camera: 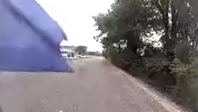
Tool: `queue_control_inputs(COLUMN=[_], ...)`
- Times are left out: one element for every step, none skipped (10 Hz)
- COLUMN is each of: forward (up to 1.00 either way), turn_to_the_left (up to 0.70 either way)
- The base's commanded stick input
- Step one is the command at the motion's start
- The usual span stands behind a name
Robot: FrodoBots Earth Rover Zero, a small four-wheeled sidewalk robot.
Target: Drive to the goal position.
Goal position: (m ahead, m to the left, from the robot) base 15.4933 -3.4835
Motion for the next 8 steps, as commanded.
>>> queue_control_inputs(forward=[0.45, 0.45, 0.45, 0.45, 0.45, 0.45, 0.45, 0.45], turn_to_the_left=[0.0, 0.0, 0.0, 0.0, 0.0, 0.0, 0.0, 0.0])
